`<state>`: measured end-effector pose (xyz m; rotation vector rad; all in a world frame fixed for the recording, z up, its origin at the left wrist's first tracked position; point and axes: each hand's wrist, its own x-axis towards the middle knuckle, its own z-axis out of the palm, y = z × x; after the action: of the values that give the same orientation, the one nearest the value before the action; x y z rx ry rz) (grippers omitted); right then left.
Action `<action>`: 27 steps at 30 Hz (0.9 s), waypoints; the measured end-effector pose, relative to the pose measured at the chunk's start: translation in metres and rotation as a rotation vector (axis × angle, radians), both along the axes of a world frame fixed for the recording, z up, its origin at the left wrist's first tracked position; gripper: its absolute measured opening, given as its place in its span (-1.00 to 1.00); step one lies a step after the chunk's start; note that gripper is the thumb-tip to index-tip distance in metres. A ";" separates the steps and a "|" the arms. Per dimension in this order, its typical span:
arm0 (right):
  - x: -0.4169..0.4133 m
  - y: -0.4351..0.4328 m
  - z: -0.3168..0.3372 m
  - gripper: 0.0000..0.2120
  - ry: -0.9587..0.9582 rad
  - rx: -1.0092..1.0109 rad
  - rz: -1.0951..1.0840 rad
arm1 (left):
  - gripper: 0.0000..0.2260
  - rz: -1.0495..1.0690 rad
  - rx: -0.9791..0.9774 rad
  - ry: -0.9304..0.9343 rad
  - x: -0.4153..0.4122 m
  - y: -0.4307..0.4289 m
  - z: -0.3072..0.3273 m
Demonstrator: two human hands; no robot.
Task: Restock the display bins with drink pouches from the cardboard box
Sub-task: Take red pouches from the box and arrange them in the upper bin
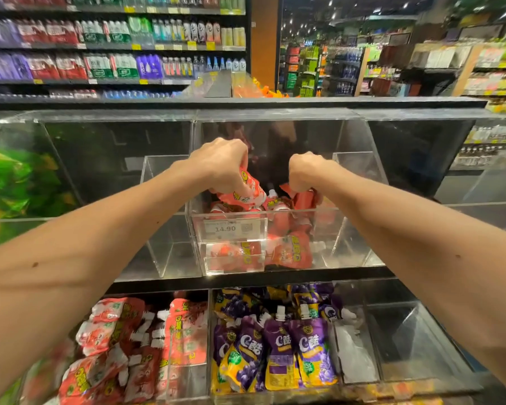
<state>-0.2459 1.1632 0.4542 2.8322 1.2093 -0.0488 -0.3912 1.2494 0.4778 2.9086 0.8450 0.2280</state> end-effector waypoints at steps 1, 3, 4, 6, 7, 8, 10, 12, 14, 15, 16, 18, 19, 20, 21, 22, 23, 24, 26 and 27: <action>0.001 0.005 -0.004 -0.63 -0.004 -0.020 -0.009 | -0.57 -0.003 -0.003 -0.003 0.001 0.002 -0.001; 0.007 0.013 -0.013 -0.64 0.002 -0.070 -0.017 | -0.57 -0.007 -0.010 -0.004 0.001 0.004 -0.003; 0.009 0.014 -0.017 -0.66 0.011 -0.118 -0.005 | -0.57 -0.007 -0.015 -0.006 0.001 0.005 -0.004; 0.011 0.015 -0.021 -0.68 0.020 -0.224 0.055 | -0.57 -0.010 -0.030 -0.018 0.000 0.008 -0.004; 0.012 0.014 -0.022 -0.69 -0.002 -0.277 0.097 | -0.57 -0.014 -0.038 -0.025 0.000 0.009 -0.003; 0.013 0.013 -0.020 -0.71 -0.023 -0.309 0.137 | -0.57 -0.021 -0.045 -0.033 0.000 0.010 -0.002; 0.010 0.011 -0.010 -0.74 -0.081 -0.306 0.207 | -0.57 -0.038 -0.057 -0.043 0.000 0.011 0.002; 0.006 0.010 0.004 -0.59 0.047 -0.165 0.286 | -0.59 -0.070 -0.065 -0.042 0.001 0.010 0.009; 0.000 0.007 0.019 -0.35 0.452 -0.001 0.379 | -0.60 -0.099 -0.089 -0.051 0.002 0.011 0.016; -0.003 0.003 0.025 -0.36 0.612 0.063 0.412 | -0.60 -0.112 -0.104 -0.053 0.002 0.011 0.019; -0.004 0.000 0.028 -0.42 0.678 0.105 0.421 | -0.58 -0.127 -0.123 -0.055 0.002 0.011 0.022; -0.006 -0.009 0.031 -0.53 0.675 0.124 0.397 | -0.52 -0.139 -0.155 -0.068 0.002 0.012 0.021; -0.005 -0.011 0.030 -0.57 0.690 0.128 0.367 | -0.49 -0.143 -0.120 -0.077 0.002 0.012 0.018; -0.004 -0.013 0.029 -0.61 0.727 0.138 0.343 | -0.48 -0.148 -0.015 -0.087 0.002 0.012 0.014; -0.003 -0.013 0.027 -0.62 0.770 0.147 0.322 | -0.51 -0.148 0.122 -0.107 0.001 0.011 0.009; -0.002 -0.013 0.026 -0.61 0.812 0.157 0.302 | -0.56 -0.149 0.243 -0.149 -0.001 0.009 0.003; -0.001 -0.014 0.025 -0.60 0.844 0.161 0.291 | -0.62 -0.139 0.306 -0.195 -0.004 0.008 -0.001; -0.001 -0.015 0.025 -0.62 0.867 0.154 0.291 | -0.65 -0.116 0.312 -0.220 -0.007 0.007 -0.003; -0.001 -0.017 0.026 -0.68 0.827 0.096 0.326 | -0.56 -0.090 0.302 -0.177 -0.015 0.007 -0.005; -0.001 -0.018 0.026 -0.73 0.760 0.047 0.358 | -0.50 -0.116 0.319 -0.110 -0.019 0.008 -0.004</action>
<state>-0.2469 1.1449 0.4803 2.6360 1.8242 -1.1685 -0.4100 1.2573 0.4733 3.1864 0.6740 0.5542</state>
